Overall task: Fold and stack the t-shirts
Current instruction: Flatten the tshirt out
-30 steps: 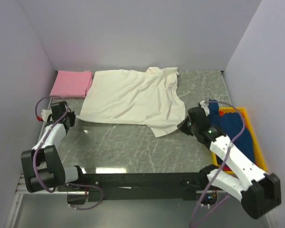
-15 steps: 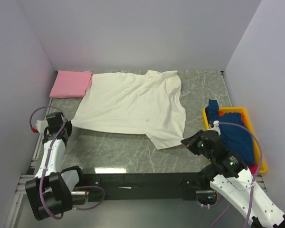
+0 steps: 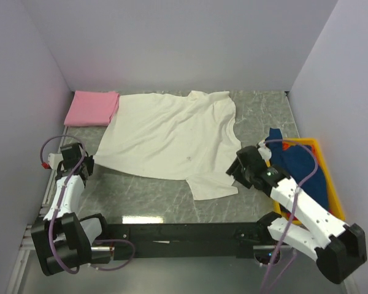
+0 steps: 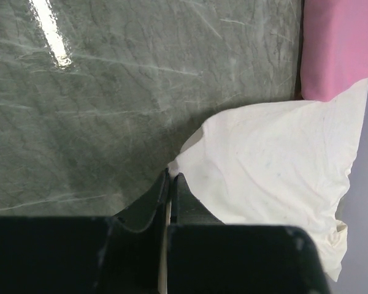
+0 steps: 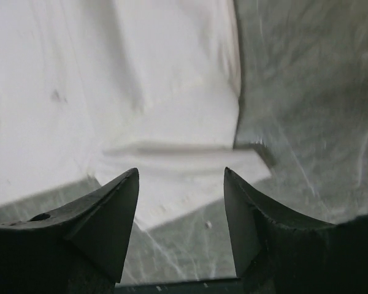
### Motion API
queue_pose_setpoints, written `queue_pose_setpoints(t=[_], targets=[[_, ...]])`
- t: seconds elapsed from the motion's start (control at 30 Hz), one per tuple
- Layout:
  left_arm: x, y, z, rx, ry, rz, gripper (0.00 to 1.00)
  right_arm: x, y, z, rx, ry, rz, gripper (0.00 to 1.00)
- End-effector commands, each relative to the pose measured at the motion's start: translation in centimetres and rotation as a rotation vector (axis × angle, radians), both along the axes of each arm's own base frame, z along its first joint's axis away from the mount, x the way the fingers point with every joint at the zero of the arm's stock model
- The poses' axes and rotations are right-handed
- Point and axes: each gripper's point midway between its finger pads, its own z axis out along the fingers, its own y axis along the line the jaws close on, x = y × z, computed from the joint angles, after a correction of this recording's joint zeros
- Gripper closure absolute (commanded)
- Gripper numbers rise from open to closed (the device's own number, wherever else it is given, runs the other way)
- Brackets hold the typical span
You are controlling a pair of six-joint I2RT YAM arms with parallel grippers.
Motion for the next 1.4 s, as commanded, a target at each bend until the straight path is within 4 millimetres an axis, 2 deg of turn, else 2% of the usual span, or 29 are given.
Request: queue_pose_setpoints(t=[0.0, 0.03, 0.07, 0.13, 0.23, 0.43, 0.87, 0.9, 0.93, 0.97, 1.2, 1.3, 1.37], targets=[[1.8, 0.7, 2.5, 0.031, -0.073, -0.005, 0.99, 6.1, -3.2, 2.6, -0.083, -0.103, -0.146, 0.36], [1.8, 0.7, 2.6, 0.033, -0.075, -0.006, 0.99, 7.2, -3.8, 2.5, -0.073, -0.108, -0.171, 0.37], [1.9, 0.8, 2.7, 0.032, -0.079, -0.005, 0.99, 8.2, -5.4, 2.2, -0.081, -0.101, -0.226, 0.38], [2.0, 0.6, 2.8, 0.026, -0.087, -0.007, 0.99, 9.8, -6.1, 1.1, -0.099, -0.061, -0.251, 0.39], [2.1, 0.5, 2.7, 0.017, -0.090, -0.010, 0.99, 11.8, -5.7, -0.3, -0.081, -0.004, -0.248, 0.46], [2.0, 0.4, 2.9, 0.022, -0.094, -0.016, 0.99, 14.1, -4.6, -2.8, -0.073, 0.064, -0.233, 0.50], [2.2, 0.2, 3.1, 0.010, -0.106, -0.028, 0.99, 12.5, -5.7, -7.5, -0.128, 0.179, -0.294, 0.54], [2.2, 0.2, 3.1, 0.012, -0.105, -0.030, 0.99, 12.4, -5.8, -8.1, -0.132, 0.195, -0.299, 0.57], [2.2, 0.1, 3.0, 0.014, -0.103, -0.033, 0.99, 12.4, -5.8, -8.2, -0.129, 0.197, -0.302, 0.68], [2.2, 0.2, 3.0, 0.015, -0.102, -0.031, 0.99, 12.3, -5.8, -8.4, -0.134, 0.202, -0.303, 0.72], [2.3, 0.2, 3.3, 0.017, -0.106, -0.036, 0.99, 11.5, -6.0, -8.7, -0.127, 0.218, -0.312, 0.73], [2.4, 0.3, 3.6, 0.023, -0.110, -0.036, 0.99, 10.4, -6.2, -8.8, -0.115, 0.222, -0.318, 0.79], [2.5, 0.2, 3.8, 0.023, -0.113, -0.039, 0.99, 9.6, -6.7, -8.7, -0.105, 0.228, -0.330, 0.88]])
